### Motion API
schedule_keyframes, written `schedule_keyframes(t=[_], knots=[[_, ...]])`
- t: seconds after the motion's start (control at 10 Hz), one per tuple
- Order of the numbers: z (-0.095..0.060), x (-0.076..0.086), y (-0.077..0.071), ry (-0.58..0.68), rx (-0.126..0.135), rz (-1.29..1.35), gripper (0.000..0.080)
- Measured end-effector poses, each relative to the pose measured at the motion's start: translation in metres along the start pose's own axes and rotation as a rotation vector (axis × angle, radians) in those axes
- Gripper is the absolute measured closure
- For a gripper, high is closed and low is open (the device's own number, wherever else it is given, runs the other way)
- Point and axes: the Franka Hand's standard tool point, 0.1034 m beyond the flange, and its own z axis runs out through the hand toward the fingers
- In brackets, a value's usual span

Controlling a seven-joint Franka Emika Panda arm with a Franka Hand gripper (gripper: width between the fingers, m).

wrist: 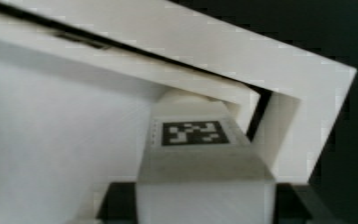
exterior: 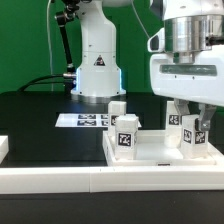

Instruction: Assemble square table

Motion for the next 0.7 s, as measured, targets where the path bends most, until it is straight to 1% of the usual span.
schedule_keyframes(t=[0.1, 0.3, 0.5, 0.7], knots=[[0.0001, 0.0006, -0.001, -0.002, 0.002, 0.09, 0.0509], [0.0005, -0.0052, -0.001, -0.01, 0.002, 0.297, 0.0509], [0.0004, -0.0035, -0.0009, -0.009, 0.002, 0.398, 0.0509], [0.0003, -0.001, -0.001, -0.007, 0.003, 0.424, 0.0509]])
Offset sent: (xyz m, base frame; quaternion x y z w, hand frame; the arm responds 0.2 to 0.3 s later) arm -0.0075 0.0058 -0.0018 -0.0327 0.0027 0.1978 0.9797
